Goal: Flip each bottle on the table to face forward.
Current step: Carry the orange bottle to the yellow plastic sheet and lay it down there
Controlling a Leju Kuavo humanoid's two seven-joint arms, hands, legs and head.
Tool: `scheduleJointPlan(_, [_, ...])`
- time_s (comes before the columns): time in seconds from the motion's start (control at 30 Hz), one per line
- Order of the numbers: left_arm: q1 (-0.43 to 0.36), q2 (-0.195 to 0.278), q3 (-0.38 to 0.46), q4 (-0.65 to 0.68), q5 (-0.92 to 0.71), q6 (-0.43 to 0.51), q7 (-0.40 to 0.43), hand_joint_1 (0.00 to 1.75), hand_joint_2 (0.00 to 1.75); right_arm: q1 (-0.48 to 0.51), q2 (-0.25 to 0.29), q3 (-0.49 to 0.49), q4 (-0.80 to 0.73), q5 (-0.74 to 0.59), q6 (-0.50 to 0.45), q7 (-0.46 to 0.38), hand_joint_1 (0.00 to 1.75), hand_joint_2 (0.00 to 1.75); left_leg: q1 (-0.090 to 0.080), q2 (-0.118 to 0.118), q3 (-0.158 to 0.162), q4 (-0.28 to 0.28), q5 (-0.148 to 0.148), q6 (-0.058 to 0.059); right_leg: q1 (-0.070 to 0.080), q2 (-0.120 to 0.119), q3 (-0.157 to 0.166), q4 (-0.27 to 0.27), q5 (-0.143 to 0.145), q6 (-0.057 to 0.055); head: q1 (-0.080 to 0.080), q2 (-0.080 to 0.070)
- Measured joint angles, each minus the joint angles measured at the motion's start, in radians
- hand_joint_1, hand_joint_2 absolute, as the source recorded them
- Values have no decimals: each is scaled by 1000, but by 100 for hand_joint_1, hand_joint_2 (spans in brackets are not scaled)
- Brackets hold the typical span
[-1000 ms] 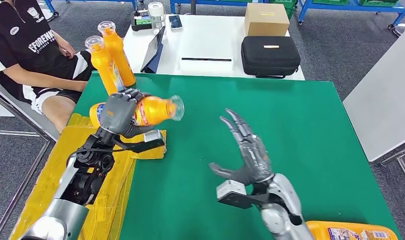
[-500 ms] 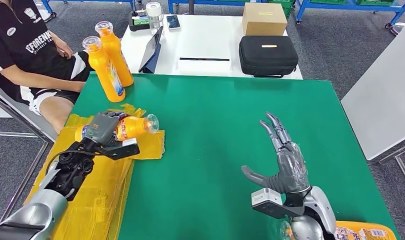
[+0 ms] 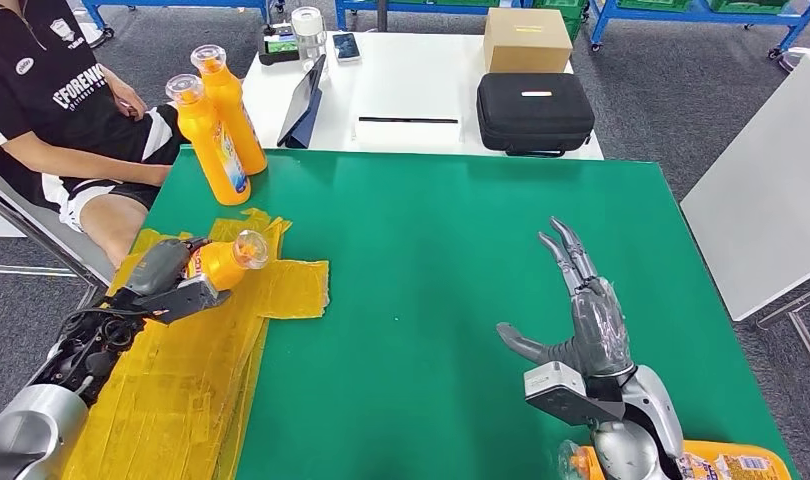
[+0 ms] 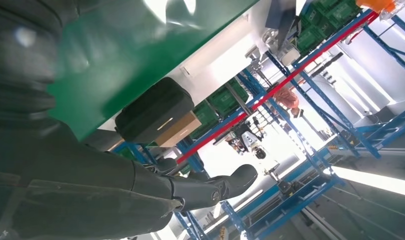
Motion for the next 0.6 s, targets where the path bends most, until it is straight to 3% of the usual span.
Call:
scheduleJointPlan(0.1, [10, 8, -2, -13, 40, -10, -1, 101, 175, -17, 1, 0, 11, 0, 8, 0, 0, 175, 0, 0, 1, 0, 0, 0, 0, 0, 1, 0, 0, 0, 0, 0])
scheduleJointPlan(0.33, [43, 22, -19, -58, 118, -18, -1, 101, 175, -63, 2, 1, 43, 1, 24, 0, 0, 175, 0, -2, 1, 0, 0, 0, 0, 0, 2, 0, 0, 0, 0, 0])
scheduleJointPlan(0.43, [49, 24, -24, -66, 120, -18, -2, 65, 175, -72, 4, 1, 52, 1, 24, 1, 0, 175, 0, -1, 1, 0, 0, 0, 0, 0, 2, 0, 0, 0, 0, 0])
scheduleJointPlan(0.47, [51, 25, -27, -69, 124, -18, -2, 41, 175, -73, 5, 1, 55, 1, 24, 1, 0, 175, 0, -1, 1, 0, 0, 0, 0, -1, 2, 0, 0, 0, 0, 0])
scheduleJointPlan(0.57, [58, 29, -35, -79, 144, -21, -2, 3, 175, -78, 6, 1, 63, 1, 24, 1, 0, 175, 0, -2, 2, 0, 0, 0, 0, 0, 2, 0, 0, 0, 0, 0])
scheduleJointPlan(0.6, [61, 30, -38, -83, 154, -23, -2, 0, 175, -80, 7, 1, 66, 1, 24, 1, 0, 175, 0, -2, 2, 0, 0, 0, 0, 0, 2, 0, 0, 0, 0, 0])
